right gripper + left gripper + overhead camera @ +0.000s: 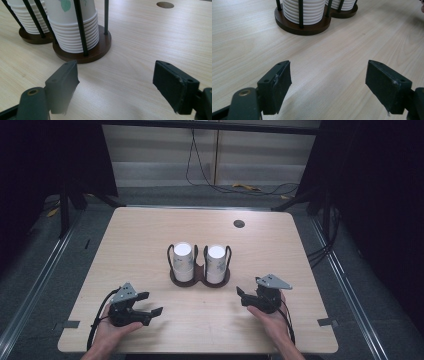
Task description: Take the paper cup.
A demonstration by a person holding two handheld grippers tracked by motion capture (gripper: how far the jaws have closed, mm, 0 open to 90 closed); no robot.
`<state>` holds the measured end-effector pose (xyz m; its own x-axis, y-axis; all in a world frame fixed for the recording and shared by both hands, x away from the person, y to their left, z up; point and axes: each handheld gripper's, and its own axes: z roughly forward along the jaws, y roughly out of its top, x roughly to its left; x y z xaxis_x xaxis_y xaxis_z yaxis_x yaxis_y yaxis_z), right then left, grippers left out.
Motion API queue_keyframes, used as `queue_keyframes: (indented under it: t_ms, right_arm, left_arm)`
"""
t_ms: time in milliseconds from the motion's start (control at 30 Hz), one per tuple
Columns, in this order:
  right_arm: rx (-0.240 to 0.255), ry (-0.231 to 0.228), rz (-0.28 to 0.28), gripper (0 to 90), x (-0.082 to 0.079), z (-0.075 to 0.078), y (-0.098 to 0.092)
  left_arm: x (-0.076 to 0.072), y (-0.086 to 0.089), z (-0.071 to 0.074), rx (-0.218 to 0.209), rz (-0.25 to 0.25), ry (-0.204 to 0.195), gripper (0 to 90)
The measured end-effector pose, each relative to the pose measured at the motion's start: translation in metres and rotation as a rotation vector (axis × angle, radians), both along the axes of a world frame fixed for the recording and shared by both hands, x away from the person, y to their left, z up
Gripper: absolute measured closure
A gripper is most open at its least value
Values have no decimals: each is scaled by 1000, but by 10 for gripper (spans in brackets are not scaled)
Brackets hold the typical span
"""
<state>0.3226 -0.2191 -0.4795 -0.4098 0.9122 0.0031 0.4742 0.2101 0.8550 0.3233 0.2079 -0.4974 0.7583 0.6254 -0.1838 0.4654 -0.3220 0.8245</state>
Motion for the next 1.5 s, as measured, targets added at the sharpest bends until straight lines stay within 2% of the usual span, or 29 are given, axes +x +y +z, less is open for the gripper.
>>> queue_keyframes:
  t_ms: [100, 233, 400, 533, 633, 733, 833, 1033, 1067, 1133, 1200, 1500]
  right_arm:
    - [20, -1, 5, 223, 0, 2, -3]
    - [49, 26, 23, 233, 0, 4, -4]
    - [39, 11, 56, 235, 0, 4, -1]
    - [45, 56, 96, 259, 3, 5, 1]
    - [59, 65, 111, 259, 3, 6, 3]
    - [66, 77, 132, 259, 3, 9, 6]
    - [50, 72, 145, 258, 3, 11, 9]
    - [62, 69, 174, 275, 1, 20, 14]
    - [58, 68, 178, 284, 1, 21, 16]
    - [70, 65, 197, 355, 0, 25, 19]
    - [76, 66, 222, 340, 0, 29, 23]
    - [108, 56, 267, 338, 8, 40, 36]
  left_arm:
    - [1, 0, -1, -5, 1, 13, 182]
    - [3, -1, -2, -7, -3, 31, 178]
    - [4, -3, -2, -20, -2, 34, 180]
    - [5, -2, -2, -15, -9, 45, 180]
    - [5, 0, -1, -25, -2, 50, 183]
    - [4, 2, -1, -18, 4, 41, 182]
    - [3, 1, 0, -19, -2, 37, 182]
    - [-1, 2, 0, -7, -16, 29, 182]
    - [-2, 3, 1, -13, -17, 26, 184]
    - [-2, 2, 4, -20, -21, 16, 191]
    - [-2, 2, 6, -34, -25, 5, 191]
    - [1, 0, 4, -24, -26, 25, 203]
